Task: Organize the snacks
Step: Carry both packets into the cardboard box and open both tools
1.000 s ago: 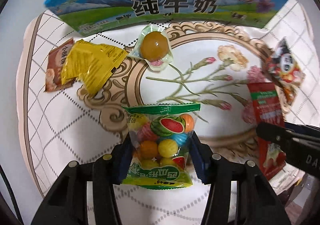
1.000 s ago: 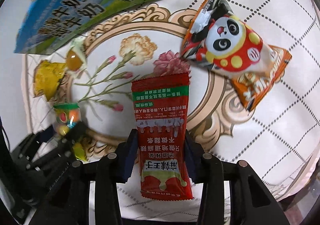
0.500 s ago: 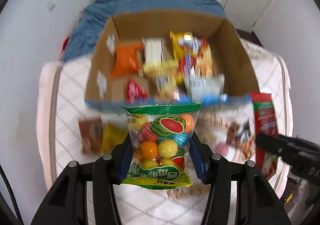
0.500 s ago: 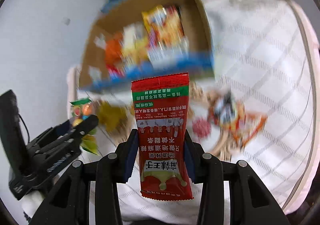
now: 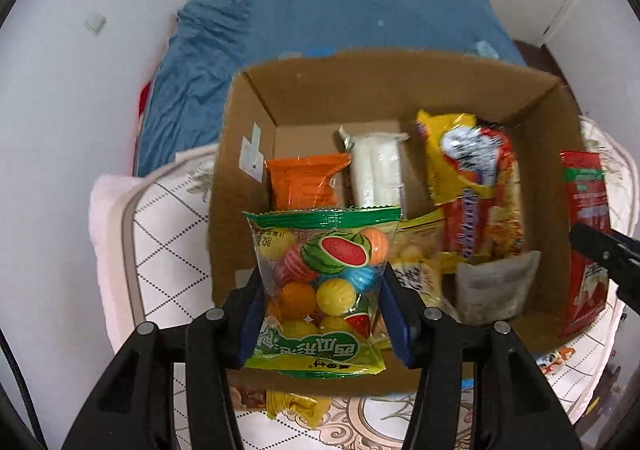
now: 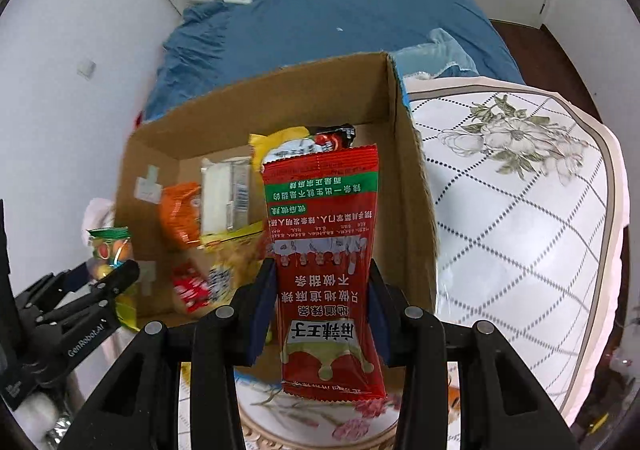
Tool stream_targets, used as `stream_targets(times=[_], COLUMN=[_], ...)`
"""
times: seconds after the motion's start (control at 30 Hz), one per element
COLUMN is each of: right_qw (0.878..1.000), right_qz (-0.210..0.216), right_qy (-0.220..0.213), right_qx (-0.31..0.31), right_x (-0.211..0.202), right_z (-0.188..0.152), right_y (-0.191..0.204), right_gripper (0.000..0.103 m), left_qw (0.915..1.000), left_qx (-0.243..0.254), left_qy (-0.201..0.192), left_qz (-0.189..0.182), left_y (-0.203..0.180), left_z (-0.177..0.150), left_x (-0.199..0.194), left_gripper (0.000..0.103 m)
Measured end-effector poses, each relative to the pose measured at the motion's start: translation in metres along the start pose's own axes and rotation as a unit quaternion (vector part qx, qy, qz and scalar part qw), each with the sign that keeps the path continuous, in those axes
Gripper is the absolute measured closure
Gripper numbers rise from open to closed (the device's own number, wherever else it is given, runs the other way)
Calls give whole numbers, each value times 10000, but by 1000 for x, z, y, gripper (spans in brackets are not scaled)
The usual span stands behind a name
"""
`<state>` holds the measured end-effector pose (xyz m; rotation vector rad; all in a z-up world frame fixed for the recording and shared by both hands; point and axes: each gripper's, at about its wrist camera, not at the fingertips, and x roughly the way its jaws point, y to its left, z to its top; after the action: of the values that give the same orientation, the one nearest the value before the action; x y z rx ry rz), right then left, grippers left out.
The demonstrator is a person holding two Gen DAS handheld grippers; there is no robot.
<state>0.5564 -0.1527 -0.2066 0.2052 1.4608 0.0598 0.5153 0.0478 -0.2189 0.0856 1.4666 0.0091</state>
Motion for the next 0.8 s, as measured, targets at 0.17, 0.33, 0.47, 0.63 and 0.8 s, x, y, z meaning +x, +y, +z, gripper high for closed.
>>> stream_targets(times=[0.17, 0.33, 0.47, 0.63, 0.8], right_qw=[9997, 9980, 9979, 9980, 9981], right_qz=[-194, -268, -227, -217, -252], right_qy=[165, 570, 599, 587, 546], right_qx=[-13, 88, -27, -52, -155], right_x=[21, 45, 51, 49, 42], right_z=[10, 17, 15, 11, 3], right_y=[-2, -7, -4, -1, 2], right_gripper=[59, 48, 13, 11, 8], left_qw=[9993, 9980, 9982, 9989, 9995], left_qx=[-58, -162, -166, -266, -254], left_qy=[361, 612, 583, 390, 137], left_qz=[59, -42, 2, -84, -101], left_y=[8, 11, 10, 11, 4], left_z=[11, 14, 15, 17, 17], left_x=[36, 57, 60, 46, 25], left_gripper=[53, 52, 43, 20, 20])
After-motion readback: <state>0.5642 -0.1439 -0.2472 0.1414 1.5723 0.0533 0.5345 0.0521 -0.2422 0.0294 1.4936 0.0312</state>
